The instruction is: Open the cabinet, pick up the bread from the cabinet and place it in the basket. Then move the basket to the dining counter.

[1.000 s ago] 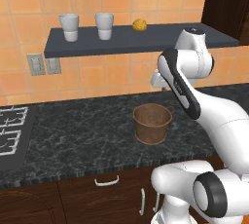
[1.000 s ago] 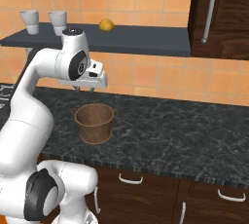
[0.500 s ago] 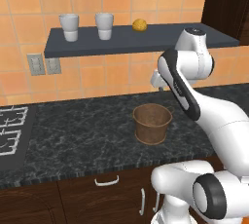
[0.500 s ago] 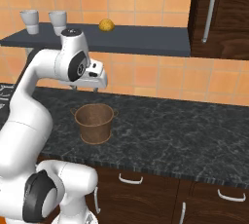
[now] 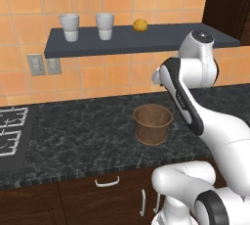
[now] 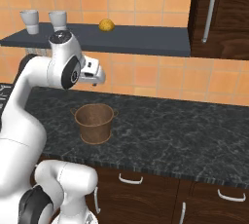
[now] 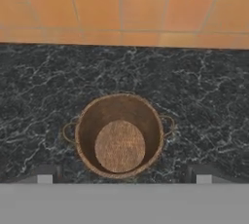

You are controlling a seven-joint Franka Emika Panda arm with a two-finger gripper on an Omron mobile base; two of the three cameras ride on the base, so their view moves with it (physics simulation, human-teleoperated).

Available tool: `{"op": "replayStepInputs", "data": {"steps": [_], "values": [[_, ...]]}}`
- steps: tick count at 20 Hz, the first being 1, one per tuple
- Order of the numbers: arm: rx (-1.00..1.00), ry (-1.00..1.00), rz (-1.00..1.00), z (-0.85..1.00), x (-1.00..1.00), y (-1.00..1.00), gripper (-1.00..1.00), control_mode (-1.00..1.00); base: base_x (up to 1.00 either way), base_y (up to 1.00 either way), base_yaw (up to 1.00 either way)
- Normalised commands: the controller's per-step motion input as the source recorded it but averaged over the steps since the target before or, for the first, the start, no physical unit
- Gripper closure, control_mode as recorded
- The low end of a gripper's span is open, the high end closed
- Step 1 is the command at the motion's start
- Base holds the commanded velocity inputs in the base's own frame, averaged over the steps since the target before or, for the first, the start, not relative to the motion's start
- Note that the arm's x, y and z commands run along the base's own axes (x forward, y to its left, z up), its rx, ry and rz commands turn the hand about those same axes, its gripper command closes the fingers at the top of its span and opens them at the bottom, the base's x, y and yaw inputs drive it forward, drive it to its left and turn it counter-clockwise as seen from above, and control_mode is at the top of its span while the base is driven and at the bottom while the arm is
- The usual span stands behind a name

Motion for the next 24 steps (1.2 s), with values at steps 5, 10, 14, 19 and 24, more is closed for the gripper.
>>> {"op": "replayStepInputs", "data": {"steps": [5,10,14,19,24], "values": [[0.0,-0.28,-0.05,0.75,-0.07,0.0,-1.0,-1.0,0.0,0.0,0.0],[0.0,-0.24,-0.09,0.79,-0.02,0.0,-1.0,-1.0,0.0,0.0,0.0],[0.0,-0.18,-0.1,0.69,0.0,0.03,-1.0,-1.0,0.0,0.0,0.0],[0.0,-0.15,-0.08,0.52,0.06,0.03,-1.0,-1.0,0.0,0.0,0.0],[0.02,-0.04,-0.05,0.58,0.26,0.0,-1.0,-1.0,0.0,0.0,0.0]]}}
